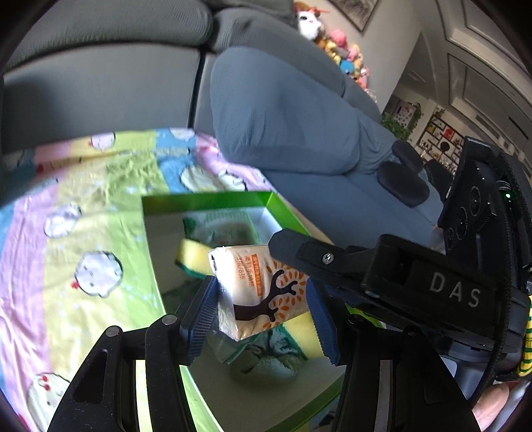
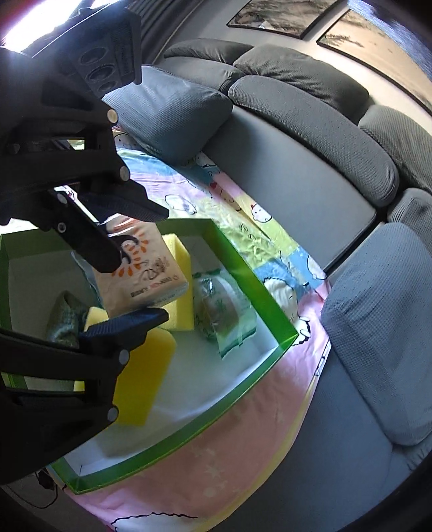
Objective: Organize objects
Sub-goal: 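Lower the tissue pack into the box and open the right tool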
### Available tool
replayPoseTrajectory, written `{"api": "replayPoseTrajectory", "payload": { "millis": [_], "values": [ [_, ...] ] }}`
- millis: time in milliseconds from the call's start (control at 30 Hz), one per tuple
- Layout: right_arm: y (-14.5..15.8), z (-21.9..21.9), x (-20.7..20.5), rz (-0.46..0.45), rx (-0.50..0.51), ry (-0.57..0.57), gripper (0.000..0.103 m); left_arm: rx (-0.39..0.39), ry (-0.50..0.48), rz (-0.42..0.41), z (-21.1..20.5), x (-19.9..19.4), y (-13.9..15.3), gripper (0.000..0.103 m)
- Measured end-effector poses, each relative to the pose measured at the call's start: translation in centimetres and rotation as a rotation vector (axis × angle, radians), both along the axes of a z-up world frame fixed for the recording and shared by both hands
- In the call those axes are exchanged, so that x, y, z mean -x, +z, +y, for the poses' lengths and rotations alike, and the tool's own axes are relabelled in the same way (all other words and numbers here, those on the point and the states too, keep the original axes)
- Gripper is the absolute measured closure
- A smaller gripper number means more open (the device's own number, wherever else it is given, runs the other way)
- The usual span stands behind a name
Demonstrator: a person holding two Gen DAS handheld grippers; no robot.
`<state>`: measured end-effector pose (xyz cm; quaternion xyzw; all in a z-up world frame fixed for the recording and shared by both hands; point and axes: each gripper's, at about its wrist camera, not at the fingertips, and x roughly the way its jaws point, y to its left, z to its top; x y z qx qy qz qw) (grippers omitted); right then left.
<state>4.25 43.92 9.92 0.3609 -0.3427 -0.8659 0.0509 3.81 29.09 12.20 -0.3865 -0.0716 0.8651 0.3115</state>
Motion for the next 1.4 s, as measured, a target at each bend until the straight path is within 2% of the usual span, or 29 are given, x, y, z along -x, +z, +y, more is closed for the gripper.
{"api": "replayPoseTrajectory", "payload": {
  "millis": [267,467,1100,1267,1400],
  "values": [
    [-0.8,0.2,0.7,-0.041,-0.004,-0.009,0.049,0.002,-0.013,-0.091,0.7,0.8,-1.5,0.048],
    [-1.2,0.3,0.9,-0.056,-0.001,-0.01,0.05,0.003,-0.013,-0.126,0.7,0.8,-2.1,0.048],
    [-1.2,0.4,1.0,-0.103,-0.05,-0.054,0.048,0.031,-0.017,-0.16,0.6,1.3,-2.9,0.048],
    [0.0,0.1,0.1,-0.074,-0.078,-0.069,0.044,0.023,-0.017,-0.165,0.2,1.1,-2.7,0.048],
    [1.2,0.1,-1.2,-0.037,-0.081,-0.092,0.039,0.038,-0.009,-0.132,-0.2,0.3,-1.8,0.048]
  ]
}}
